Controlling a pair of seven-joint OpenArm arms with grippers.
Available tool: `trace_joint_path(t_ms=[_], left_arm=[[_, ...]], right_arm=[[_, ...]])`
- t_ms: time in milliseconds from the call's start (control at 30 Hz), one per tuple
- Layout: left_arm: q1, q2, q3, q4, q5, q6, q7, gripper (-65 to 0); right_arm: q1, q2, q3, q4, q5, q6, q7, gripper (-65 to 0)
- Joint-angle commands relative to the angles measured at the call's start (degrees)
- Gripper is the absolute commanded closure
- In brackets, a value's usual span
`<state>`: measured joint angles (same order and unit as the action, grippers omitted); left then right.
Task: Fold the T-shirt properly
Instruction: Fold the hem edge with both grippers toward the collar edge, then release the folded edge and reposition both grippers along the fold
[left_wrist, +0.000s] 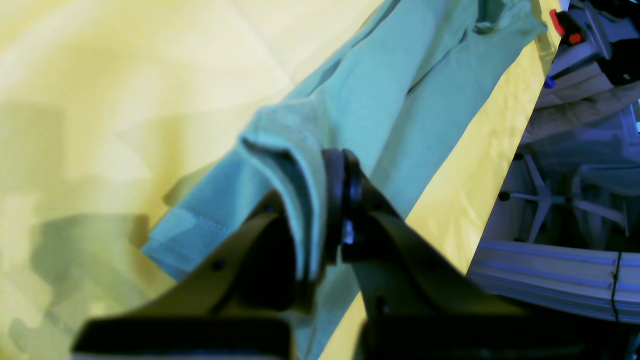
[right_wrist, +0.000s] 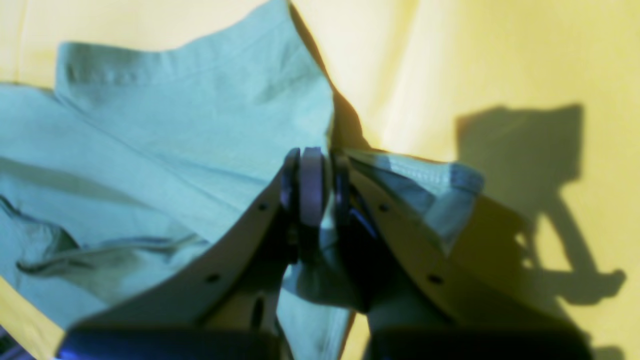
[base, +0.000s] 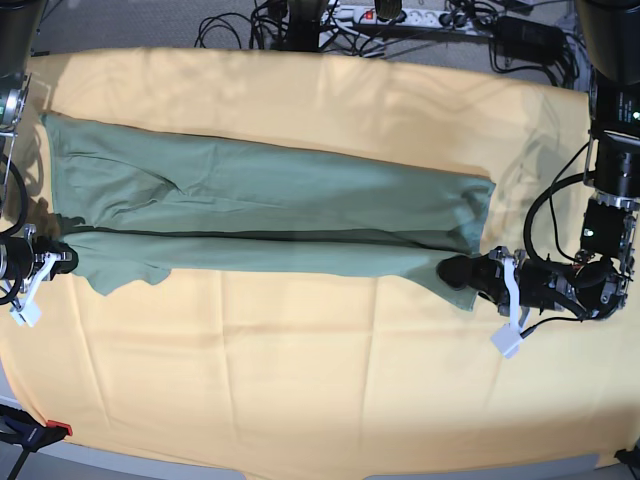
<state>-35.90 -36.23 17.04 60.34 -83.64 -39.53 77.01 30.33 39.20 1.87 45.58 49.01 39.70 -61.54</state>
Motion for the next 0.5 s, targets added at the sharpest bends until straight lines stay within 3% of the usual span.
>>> trace_joint_path(t_ms=[0, 167, 467], left_arm=[[-1.9, -0.9, -0.5, 0.8, -1.4, -0.5, 0.0, 0.0], [-1.8, -0.9, -0.5, 0.8, -1.4, -0.5, 2.8, 0.0], [0.0, -1.1, -0.5, 0.8, -1.4, -0.5, 3.0, 0.0]], right_arm=[[1.9, 1.7, 0.4, 2.0, 0.8, 0.3, 0.4, 0.0], [1.9, 2.5, 0.4, 4.2, 5.5, 0.3, -2.3, 0.0], [1.6, 2.5, 0.3, 4.2, 5.6, 0.3, -2.6, 0.0]])
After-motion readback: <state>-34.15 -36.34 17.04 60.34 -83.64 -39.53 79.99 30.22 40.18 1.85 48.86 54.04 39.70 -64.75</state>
